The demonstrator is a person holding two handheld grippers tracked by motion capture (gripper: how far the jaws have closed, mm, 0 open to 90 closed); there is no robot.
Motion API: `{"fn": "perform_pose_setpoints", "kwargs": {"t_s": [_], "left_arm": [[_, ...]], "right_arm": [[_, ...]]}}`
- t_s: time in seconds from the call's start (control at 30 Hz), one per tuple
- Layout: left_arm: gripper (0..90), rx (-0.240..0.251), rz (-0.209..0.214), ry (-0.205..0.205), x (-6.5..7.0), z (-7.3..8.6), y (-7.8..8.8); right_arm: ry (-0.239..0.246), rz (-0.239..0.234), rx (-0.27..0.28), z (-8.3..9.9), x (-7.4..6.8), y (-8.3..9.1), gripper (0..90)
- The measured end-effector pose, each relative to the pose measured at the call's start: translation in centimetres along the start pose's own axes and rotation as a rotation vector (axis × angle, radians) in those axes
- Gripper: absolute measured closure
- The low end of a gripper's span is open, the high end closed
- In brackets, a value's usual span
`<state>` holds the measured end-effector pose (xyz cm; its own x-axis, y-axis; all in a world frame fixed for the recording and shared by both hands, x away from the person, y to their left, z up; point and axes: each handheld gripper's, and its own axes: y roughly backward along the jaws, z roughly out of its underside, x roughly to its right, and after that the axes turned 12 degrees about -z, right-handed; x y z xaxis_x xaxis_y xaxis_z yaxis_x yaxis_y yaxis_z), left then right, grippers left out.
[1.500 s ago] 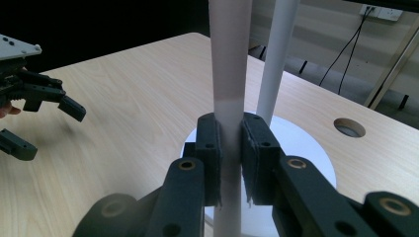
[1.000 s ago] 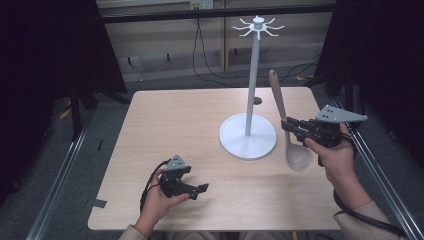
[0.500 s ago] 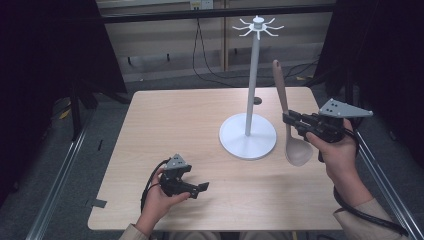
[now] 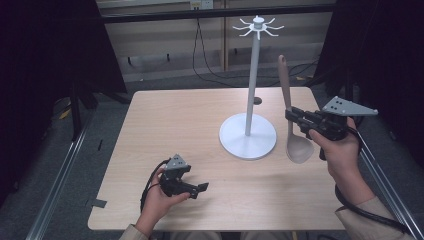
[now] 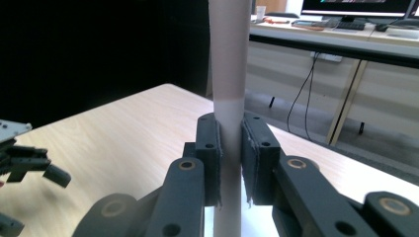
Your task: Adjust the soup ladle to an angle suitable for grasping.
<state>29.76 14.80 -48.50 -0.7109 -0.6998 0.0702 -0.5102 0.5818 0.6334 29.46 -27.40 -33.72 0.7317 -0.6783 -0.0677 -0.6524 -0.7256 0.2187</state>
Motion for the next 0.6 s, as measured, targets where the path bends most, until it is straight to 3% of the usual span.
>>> {"fn": "perform_pose_setpoints", "kwargs": {"t_s": [0.6], "left_arm": [[4.5, -0.004, 0.001, 0.000, 0.0, 0.1, 0.1]], "right_arm": [[0.019, 0.033, 0.033, -2.6, 0.2, -0.7, 79.4]]}}
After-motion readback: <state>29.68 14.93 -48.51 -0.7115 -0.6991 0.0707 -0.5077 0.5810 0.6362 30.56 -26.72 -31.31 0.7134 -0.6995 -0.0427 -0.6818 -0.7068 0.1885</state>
